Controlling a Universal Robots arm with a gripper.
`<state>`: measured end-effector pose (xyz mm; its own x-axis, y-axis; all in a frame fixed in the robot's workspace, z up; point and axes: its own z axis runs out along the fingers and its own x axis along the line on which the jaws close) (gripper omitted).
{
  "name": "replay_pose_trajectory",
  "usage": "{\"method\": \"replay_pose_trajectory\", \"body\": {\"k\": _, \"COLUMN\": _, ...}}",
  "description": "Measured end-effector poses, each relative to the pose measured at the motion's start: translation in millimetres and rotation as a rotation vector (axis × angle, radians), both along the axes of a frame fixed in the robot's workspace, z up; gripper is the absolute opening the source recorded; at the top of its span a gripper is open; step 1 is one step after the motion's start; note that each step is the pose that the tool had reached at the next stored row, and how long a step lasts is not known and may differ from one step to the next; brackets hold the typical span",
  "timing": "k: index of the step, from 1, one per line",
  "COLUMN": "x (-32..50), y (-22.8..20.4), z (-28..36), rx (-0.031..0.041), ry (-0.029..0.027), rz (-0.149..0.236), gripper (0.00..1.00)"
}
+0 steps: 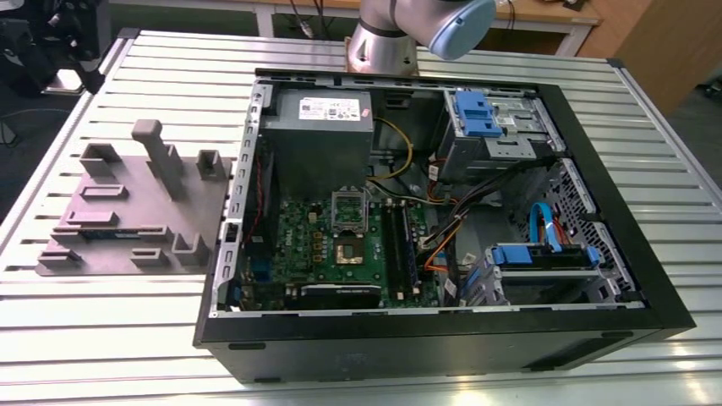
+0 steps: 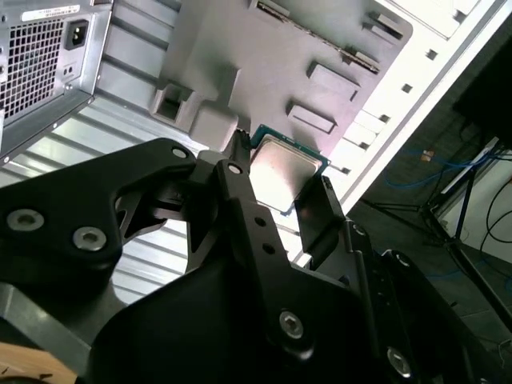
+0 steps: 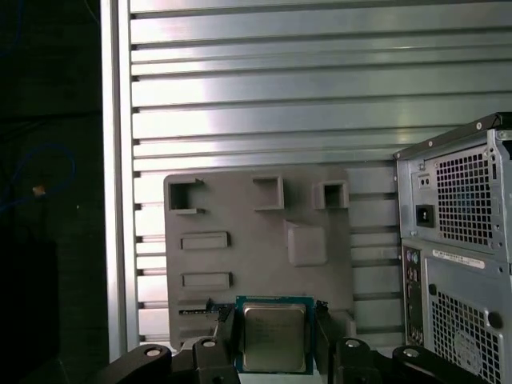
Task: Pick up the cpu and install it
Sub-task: 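Pick up the cpu and move it towards the insertion slot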
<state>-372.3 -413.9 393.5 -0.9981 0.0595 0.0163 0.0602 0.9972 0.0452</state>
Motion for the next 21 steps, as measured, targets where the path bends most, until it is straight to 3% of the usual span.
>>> {"method": "replay_pose_trajectory", "body": {"k": 4, "x": 0.0, "y": -3.6, "z": 0.0, "rx": 0.0, "ry": 0.0, "rz": 0.0, "gripper": 0.47}}
{"method": "replay_pose_trajectory", "body": {"k": 8, "x": 0.1, "y": -14.3, "z": 0.1, "rx": -0.0001, "ry": 0.0001, "rz": 0.0, "gripper": 0.47}}
{"method": "replay_pose_trajectory", "body": {"k": 10, "x": 2.3, "y": -16.6, "z": 0.1, "rx": -0.0001, "ry": 0.0001, "rz": 0.0, "gripper": 0.47}}
{"method": "replay_pose_trajectory", "body": {"k": 21, "x": 47.7, "y": -18.0, "z": 0.0, "rx": 0.0001, "ry": 0.0, "rz": 0.0, "gripper": 0.47}}
